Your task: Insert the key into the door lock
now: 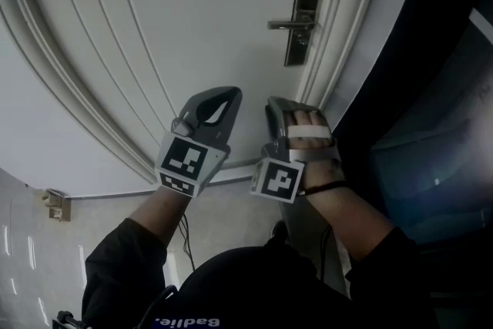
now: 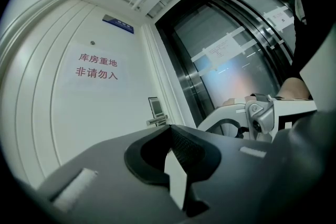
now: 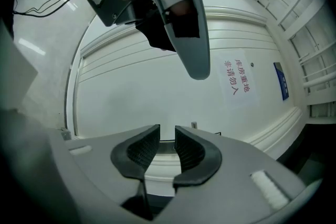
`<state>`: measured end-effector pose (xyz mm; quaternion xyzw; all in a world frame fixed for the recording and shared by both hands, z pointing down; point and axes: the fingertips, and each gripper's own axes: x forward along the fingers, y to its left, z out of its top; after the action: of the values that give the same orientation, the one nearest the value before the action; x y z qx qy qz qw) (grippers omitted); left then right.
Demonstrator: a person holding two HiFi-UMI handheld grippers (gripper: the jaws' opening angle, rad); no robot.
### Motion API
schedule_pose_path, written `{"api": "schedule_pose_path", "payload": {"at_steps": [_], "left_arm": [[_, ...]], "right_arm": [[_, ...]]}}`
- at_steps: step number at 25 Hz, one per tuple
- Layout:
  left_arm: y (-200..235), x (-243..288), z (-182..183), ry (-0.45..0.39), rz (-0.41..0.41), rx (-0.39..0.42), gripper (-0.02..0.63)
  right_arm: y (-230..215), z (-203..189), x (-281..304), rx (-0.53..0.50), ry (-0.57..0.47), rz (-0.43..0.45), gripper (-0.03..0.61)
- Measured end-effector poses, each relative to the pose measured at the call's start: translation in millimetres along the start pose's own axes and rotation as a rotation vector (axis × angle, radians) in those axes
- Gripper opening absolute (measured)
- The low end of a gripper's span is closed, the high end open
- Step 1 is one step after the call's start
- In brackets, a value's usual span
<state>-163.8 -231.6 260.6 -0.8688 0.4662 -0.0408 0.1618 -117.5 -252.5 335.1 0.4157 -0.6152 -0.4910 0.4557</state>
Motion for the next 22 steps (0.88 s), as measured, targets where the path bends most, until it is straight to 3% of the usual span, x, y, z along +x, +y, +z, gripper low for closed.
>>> {"api": "schedule_pose_path", "payload": {"at_steps": [12, 17, 22], "left_arm": [[-28.4, -66.9, 2.2, -0.007, -0.003, -0.023, 0.02], [-49.6, -73.5, 9.5, 0.013, 0.026, -0.01, 0.02], [-86.8, -71.4, 19.6, 0.04, 0.077, -0.025, 0.02]], "right_arm": [[24.2, 37.1, -74.0, -0.024, -0.013, 0.013, 0.092], [28.5, 26.5, -93.1, -0.002, -0.053, 0.028, 0.091], [34.0, -8.5, -119.9, 0.015, -0.091, 0.049, 0.085]]}}
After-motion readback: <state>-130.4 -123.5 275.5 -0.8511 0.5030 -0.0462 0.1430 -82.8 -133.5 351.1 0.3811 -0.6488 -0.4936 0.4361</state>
